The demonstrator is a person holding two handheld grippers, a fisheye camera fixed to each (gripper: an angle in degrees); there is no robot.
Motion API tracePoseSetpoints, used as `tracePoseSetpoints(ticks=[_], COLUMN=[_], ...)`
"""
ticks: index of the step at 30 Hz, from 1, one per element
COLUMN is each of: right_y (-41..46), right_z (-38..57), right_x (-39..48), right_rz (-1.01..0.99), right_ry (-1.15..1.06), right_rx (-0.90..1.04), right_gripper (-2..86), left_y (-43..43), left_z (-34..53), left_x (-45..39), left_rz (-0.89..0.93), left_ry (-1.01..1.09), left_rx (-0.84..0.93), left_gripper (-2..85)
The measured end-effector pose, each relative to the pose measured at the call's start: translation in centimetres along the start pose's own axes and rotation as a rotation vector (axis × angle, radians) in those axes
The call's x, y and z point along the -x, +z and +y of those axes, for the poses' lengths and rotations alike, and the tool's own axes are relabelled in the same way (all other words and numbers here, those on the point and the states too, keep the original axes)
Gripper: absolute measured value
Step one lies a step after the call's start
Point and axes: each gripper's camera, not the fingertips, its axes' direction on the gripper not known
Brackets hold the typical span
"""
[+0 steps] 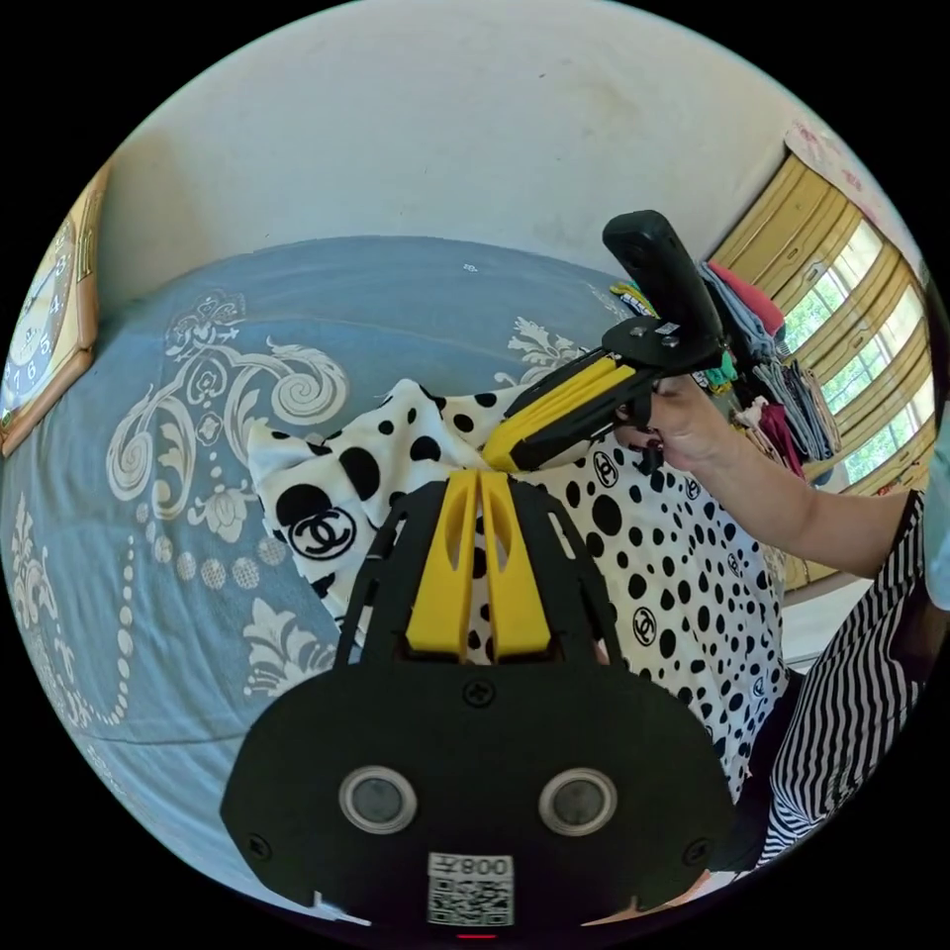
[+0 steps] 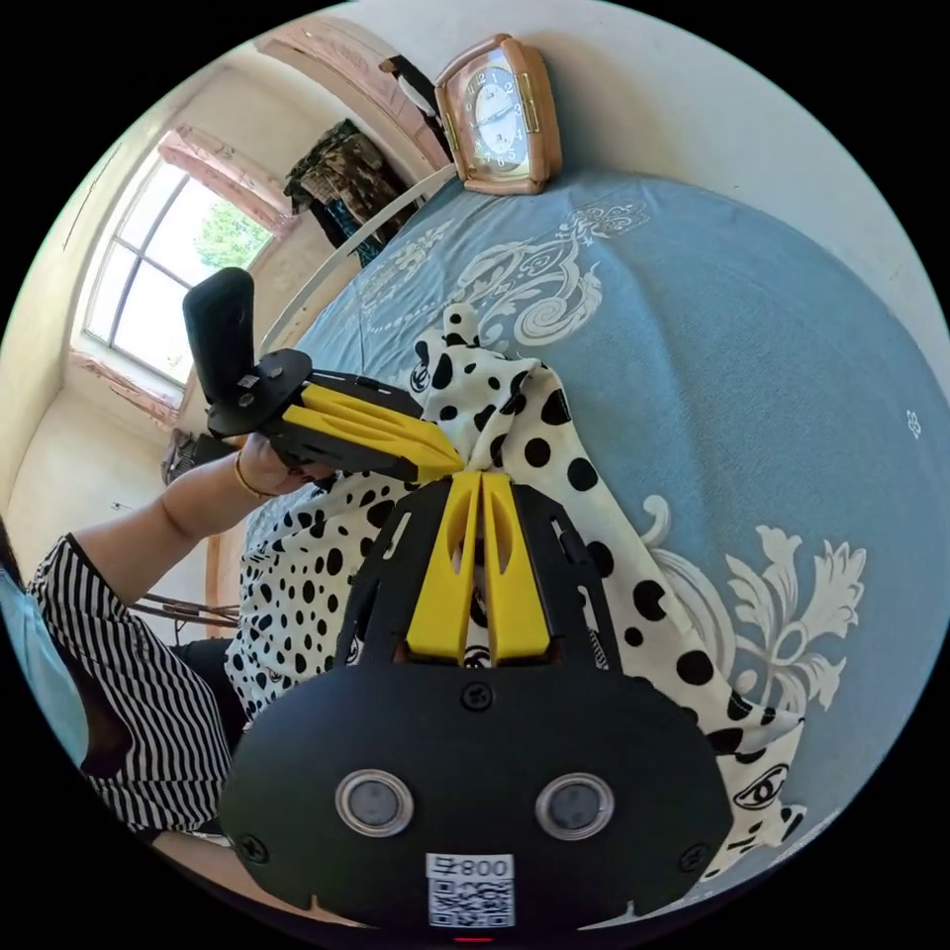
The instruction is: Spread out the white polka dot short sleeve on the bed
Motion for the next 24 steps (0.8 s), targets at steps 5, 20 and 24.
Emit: tracePoseSetpoints(ticks=[5, 20, 24], right_y=[0.6, 1.4, 1.3], right_z=[-0.7, -1.0, -1.5], right_x=[-1.3, -1.6, -2.5], right_rz=[-0.094, -0.085, -0.191], right_ry=[0.035, 0.052, 0.082], right_rx=[0.005, 0.007, -0.011], right_gripper=[0.0, 0.1, 0.1], left_y=[-0.7, 0.7, 0.4], left_z=[0.5, 0.4, 0.6], left_x=[0.4, -0.8, -1.3], left_rz=[0.053, -0.011, -0.004], left_ry=[-0.027, -0.004, 0.004], left_rx=[-0.067, 0.029, -0.007], left_gripper=[0.1, 0.1, 0.1])
